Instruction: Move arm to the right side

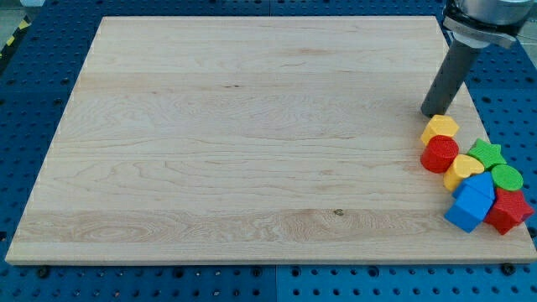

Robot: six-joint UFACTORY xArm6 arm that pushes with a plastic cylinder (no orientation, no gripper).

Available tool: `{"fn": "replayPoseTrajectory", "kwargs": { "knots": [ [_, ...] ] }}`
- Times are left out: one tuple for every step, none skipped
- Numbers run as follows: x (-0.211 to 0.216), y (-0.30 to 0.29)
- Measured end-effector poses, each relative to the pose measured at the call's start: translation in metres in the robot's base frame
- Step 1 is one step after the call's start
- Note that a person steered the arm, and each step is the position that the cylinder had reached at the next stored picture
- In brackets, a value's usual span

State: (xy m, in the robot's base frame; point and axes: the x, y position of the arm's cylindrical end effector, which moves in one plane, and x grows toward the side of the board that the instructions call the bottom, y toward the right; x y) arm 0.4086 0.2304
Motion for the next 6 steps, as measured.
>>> {"fn": "replayPoseTrajectory", "kwargs": {
  "knots": [
    [-0.031, 0.014],
    [-0.028, 0.073],
    [0.011, 0.100],
    [0.023, 0.109],
    [-0.001, 0.067],
    [-0.031, 0.026]
  ]
}}
